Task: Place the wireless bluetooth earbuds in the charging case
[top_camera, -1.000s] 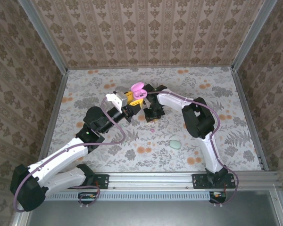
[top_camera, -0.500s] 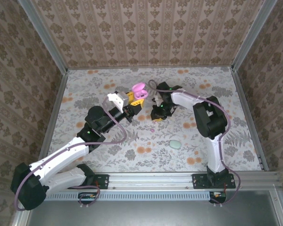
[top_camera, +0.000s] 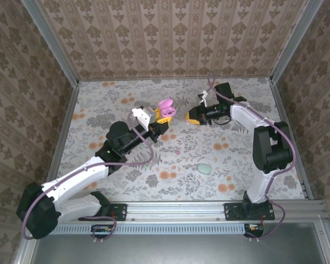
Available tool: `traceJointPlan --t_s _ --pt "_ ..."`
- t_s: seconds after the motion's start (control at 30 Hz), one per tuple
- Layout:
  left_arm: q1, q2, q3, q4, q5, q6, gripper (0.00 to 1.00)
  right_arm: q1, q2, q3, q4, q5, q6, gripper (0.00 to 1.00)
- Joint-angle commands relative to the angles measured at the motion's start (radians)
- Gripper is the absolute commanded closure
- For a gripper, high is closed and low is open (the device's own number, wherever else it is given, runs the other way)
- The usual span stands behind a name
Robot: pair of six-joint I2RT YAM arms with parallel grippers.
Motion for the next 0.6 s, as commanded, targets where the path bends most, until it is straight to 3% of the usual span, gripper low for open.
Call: traceJointPlan --t_s 0.0,0.57 --pt "0.005 0.011 0.040 0.046 0.020 -0.020 0.67 -0.007 -0.071 -0.005 0.027 -0.164 -0.020 0.76" --pt "0.017 0.063 0.046 0.048 0.038 -0.025 0.67 -0.021 -0.138 -0.012 0.189 -0.150 0.225 0.76"
